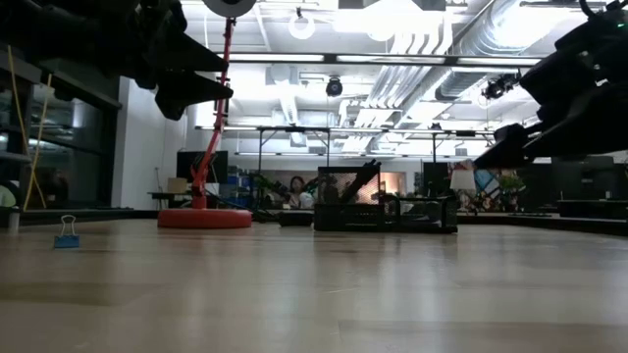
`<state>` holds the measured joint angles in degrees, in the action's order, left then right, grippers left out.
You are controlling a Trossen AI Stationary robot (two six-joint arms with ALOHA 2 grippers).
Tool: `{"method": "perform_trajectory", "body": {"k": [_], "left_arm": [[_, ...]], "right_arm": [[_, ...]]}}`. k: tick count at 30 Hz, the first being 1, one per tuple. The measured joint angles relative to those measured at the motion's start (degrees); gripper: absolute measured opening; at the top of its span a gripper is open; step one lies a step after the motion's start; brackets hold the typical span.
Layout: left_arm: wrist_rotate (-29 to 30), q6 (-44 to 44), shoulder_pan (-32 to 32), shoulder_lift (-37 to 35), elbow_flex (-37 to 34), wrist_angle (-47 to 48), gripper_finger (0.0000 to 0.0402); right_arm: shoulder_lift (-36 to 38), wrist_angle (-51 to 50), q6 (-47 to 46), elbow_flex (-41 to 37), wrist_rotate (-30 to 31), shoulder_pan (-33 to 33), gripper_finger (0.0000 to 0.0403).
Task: Pick and place office supplies into organizer
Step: Put the blue binder clip into the black desk organizer
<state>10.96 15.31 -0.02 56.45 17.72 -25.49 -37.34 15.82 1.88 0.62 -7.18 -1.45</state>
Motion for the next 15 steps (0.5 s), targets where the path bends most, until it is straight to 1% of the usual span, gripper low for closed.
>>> {"method": "perform_trajectory", "body": {"k": [5, 15], "left_arm": [[0.00, 0.00, -0.01, 0.00, 0.00, 0.00, 0.0233], [0.00, 0.00, -0.02, 0.00, 0.00, 0.01, 0.0233]], "right_arm": [[-0.07, -0.10, -3.72, 0.00, 3.71, -0.02, 0.0378], [-0.09, -0.12, -4.88, 0.07, 3.93, -0.02, 0.0378]]}}
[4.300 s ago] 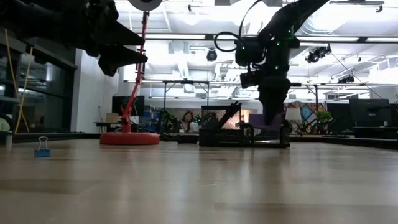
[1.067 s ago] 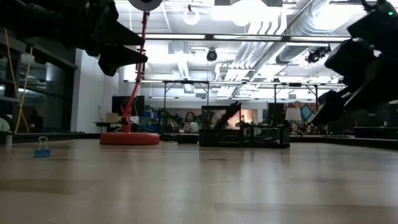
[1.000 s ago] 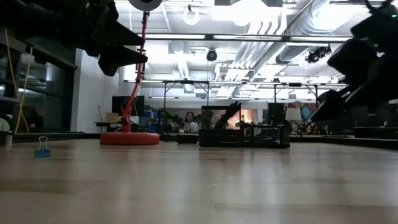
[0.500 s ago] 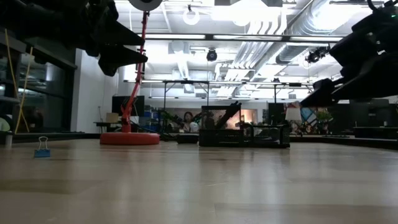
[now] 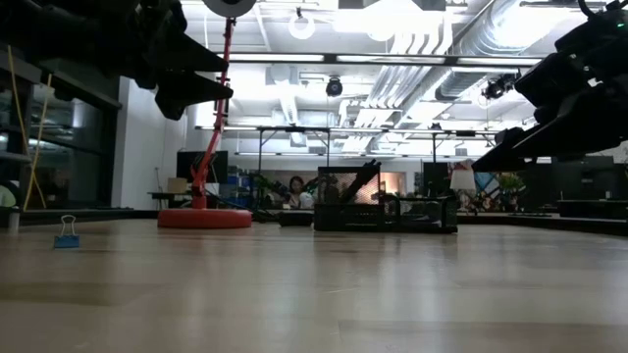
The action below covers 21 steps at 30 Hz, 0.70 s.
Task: Pick and place office supplies into organizer
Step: Put the blue binder clip into the black desk organizer
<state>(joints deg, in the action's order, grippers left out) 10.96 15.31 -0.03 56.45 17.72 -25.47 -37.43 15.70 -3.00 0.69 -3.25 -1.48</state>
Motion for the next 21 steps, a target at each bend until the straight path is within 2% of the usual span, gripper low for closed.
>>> {"method": "perform_trajectory", "body": {"k": [13, 16, 21], "left_arm": [[-1.27, 2.15, 0.01, -0.04, 0.02, 0.89, 0.0233], [-2.41, -0.12, -0.02, -0.04, 0.02, 6.03, 0.0233], [-0.42, 2.11, -1.30, -0.04, 0.02, 15.18, 0.0233]], "right_arm": [[0.00, -0.02, 0.02, 0.01, 0.00, 0.00, 0.0378], [0.00, -0.02, 0.02, 0.04, 0.00, 0.00, 0.0378], [0.00, -0.02, 0.02, 0.04, 0.00, 0.00, 0.0378]]}}
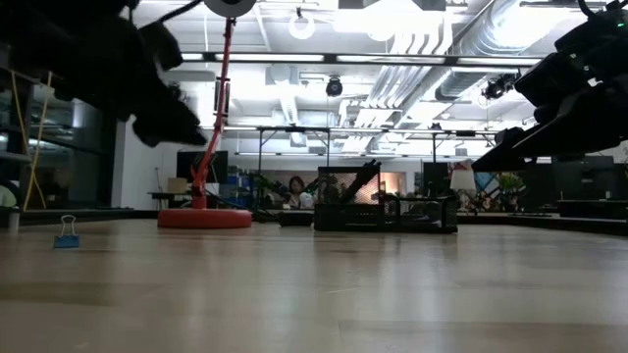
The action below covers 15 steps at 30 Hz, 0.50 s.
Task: Pick and place office supplies into organizer
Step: Put the blue binder clip into the black desk organizer
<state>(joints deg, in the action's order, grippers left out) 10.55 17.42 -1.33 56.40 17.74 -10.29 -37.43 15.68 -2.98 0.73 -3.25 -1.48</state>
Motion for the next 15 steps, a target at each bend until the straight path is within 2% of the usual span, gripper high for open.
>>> {"method": "perform_trajectory", "body": {"k": [2, 8, 13, 15], "left_arm": [[1.57, 0.71, -2.13, 0.09, 0.00, 2.12, 0.0233], [13.91, 0.04, -13.41, 0.09, -0.01, 5.42, 0.0233], [28.22, 7.61, -21.94, 1.24, 0.00, 6.47, 0.0233], [31.79, 10.00, -25.18, 1.89, -0.02, 7.45, 0.0233]], "right_arm": [[0.00, 0.00, 0.00, 0.01, 0.00, 0.00, 0.0378], [0.00, -0.07, 0.00, 0.02, 0.00, -0.02, 0.0378], [0.00, -0.11, 0.00, 0.02, 0.00, -0.02, 0.0378], [0.00, -0.13, 0.00, 0.02, 0.00, -0.02, 0.0378]]}}
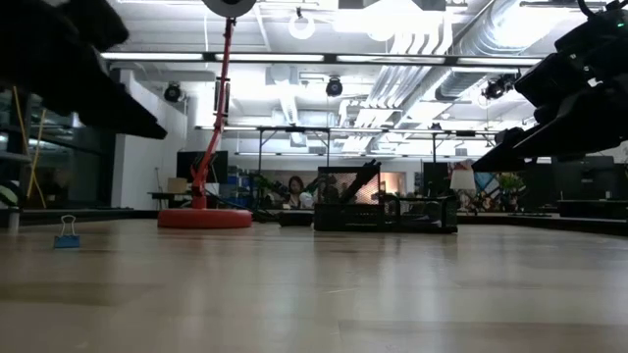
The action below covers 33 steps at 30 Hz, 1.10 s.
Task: Pick and place office supplies into organizer
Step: Put the blue binder clip into the black desk organizer
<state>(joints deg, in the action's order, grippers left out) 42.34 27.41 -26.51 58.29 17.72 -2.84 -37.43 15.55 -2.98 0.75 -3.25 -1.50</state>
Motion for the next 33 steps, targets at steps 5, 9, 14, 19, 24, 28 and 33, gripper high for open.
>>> {"method": "perform_trajectory", "body": {"k": [5, 9, 14, 19, 24, 28, 33], "left_arm": [[8.86, 10.29, -7.73, 3.82, 0.04, -0.41, 0.0233], [13.83, 20.72, -11.74, 10.96, 0.04, -0.84, 0.0233], [14.31, 31.80, -15.63, 17.65, 0.00, -2.32, 0.0233], [14.94, 32.49, -18.52, 18.53, 0.02, -5.34, 0.0233], [13.69, 28.54, -19.72, 18.53, 0.02, -4.20, 0.0233], [10.12, 29.68, -19.62, 18.53, 0.02, -6.16, 0.0233], [6.95, 35.85, -19.64, 18.53, 0.02, -4.55, 0.0233]], "right_arm": [[0.00, -0.24, 0.00, 0.00, 0.00, 0.00, 0.0378], [0.00, -0.28, 0.00, 0.00, 0.00, 0.00, 0.0378], [0.00, -0.28, 0.00, 0.00, 0.00, 0.00, 0.0378], [0.00, -0.28, 0.00, 0.00, 0.00, 0.00, 0.0378], [0.00, -0.28, -0.02, 0.00, 0.00, 0.00, 0.0378], [0.00, -0.30, 0.00, 0.00, 0.00, 0.02, 0.0378], [0.00, -0.30, 0.00, 0.00, 0.00, 0.00, 0.0378]]}}
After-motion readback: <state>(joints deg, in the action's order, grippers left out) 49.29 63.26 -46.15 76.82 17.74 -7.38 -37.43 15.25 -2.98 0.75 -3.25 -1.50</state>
